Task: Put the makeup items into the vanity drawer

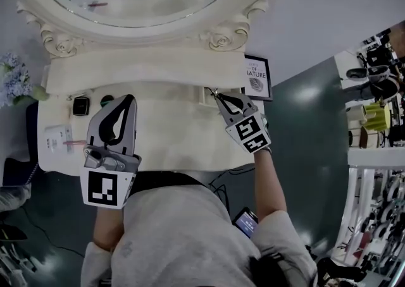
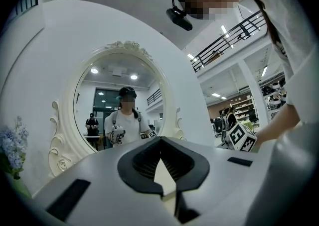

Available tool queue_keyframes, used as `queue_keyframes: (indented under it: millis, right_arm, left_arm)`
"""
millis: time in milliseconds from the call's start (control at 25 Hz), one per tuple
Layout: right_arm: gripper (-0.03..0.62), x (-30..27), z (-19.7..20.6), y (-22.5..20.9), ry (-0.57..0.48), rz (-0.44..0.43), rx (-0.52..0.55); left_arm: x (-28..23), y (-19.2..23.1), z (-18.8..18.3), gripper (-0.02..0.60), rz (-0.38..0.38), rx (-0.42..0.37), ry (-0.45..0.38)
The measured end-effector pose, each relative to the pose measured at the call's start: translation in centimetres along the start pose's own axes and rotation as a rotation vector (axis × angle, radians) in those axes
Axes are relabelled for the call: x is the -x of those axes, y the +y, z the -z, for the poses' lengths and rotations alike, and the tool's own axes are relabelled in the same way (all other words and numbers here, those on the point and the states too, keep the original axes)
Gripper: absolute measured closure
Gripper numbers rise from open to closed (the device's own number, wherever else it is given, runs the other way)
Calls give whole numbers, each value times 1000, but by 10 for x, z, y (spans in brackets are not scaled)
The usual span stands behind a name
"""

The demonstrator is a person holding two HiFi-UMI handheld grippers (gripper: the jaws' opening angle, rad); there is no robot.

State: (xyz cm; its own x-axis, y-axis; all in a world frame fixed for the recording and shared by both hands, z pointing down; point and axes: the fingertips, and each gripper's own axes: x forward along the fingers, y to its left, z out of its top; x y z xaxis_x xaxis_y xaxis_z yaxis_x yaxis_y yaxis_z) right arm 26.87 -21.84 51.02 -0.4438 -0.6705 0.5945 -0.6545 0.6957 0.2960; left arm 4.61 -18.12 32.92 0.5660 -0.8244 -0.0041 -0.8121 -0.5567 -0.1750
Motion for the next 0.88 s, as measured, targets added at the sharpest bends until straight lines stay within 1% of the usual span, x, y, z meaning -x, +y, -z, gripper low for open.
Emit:
queue_keyframes:
  millis: [200, 320, 600, 880]
  right_arm:
    - [562, -19, 20, 3, 102, -71, 92]
    - [562, -28, 29, 3, 160, -108, 118]
    - [562, -46, 45, 3, 266, -173, 128]
    - [560, -53, 49, 4, 303, -218, 107]
  left_arm:
    - [5, 4, 1, 568, -32, -3, 5]
    - [7, 6, 3, 568, -45, -4, 16]
    - [12, 13, 6, 568, -86, -7, 31]
    - [17, 22, 10, 568, -126, 4, 35]
